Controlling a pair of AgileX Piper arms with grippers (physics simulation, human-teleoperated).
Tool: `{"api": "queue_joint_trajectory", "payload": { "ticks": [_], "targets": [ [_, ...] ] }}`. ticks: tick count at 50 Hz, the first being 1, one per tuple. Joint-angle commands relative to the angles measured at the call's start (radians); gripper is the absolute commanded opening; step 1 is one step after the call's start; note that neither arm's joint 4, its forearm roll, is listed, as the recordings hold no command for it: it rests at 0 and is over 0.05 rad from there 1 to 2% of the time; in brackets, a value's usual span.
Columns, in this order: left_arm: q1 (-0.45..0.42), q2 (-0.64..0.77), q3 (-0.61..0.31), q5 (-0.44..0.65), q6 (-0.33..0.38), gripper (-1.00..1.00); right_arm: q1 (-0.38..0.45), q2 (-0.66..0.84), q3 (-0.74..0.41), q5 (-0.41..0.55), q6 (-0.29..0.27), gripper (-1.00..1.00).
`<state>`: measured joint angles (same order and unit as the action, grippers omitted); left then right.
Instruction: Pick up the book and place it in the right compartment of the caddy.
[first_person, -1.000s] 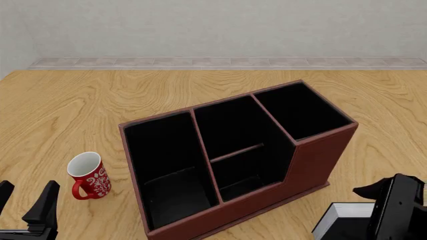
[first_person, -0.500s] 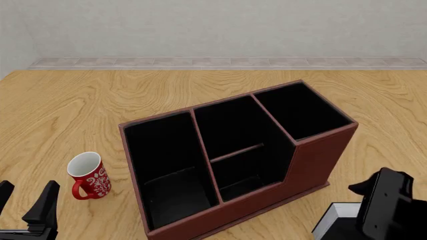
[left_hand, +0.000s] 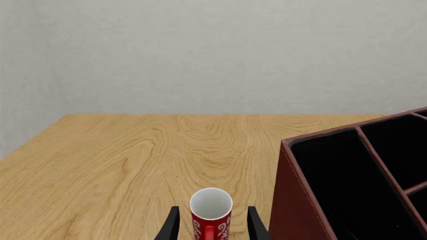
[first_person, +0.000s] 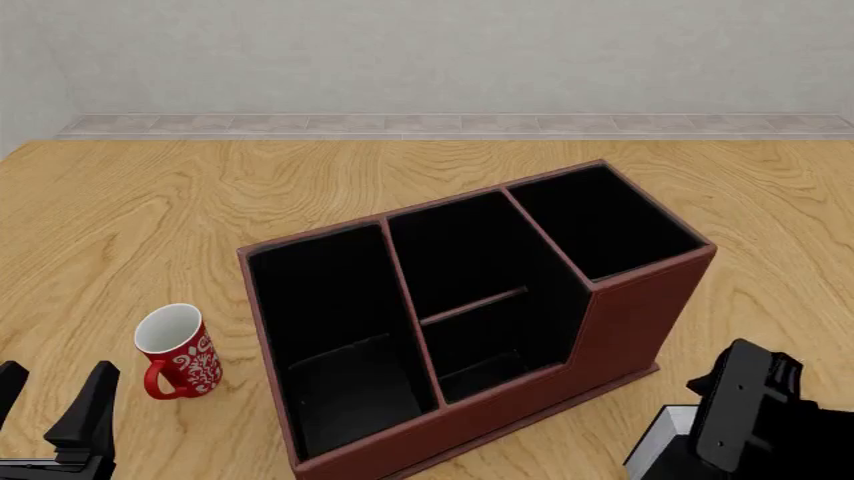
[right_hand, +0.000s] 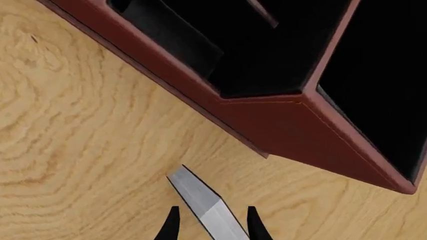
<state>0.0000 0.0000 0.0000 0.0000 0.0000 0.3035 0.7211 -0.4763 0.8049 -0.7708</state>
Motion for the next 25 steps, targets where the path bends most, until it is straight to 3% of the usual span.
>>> {"api": "queue_joint_trajectory", "payload": {
  "ticks": [1, 12, 13, 14, 17, 25],
  "targets": [
    [0.000, 0.000, 0.000, 0.000, 0.000, 1.00, 0.016, 0.047, 0.046, -0.063, 0.029, 1.00],
    [0.000, 0.000, 0.000, 0.000, 0.000, 1.00, 0.018, 0.068, 0.079, -0.087, 0.057, 1.00],
    [0.000, 0.000, 0.000, 0.000, 0.000, 1.00, 0.028, 0.051, 0.087, -0.079, 0.063, -1.00],
    [0.000, 0.000, 0.000, 0.000, 0.000, 1.00, 0.035, 0.063, 0.082, -0.080, 0.097, -1.00],
    [0.000, 0.000, 0.000, 0.000, 0.000, 1.00, 0.049, 0.064, 0.071, -0.072, 0.132, -1.00],
    [0.000, 0.000, 0.000, 0.000, 0.000, 1.00, 0.051, 0.069, 0.056, -0.054, 0.129, -1.00]
  ]
}}
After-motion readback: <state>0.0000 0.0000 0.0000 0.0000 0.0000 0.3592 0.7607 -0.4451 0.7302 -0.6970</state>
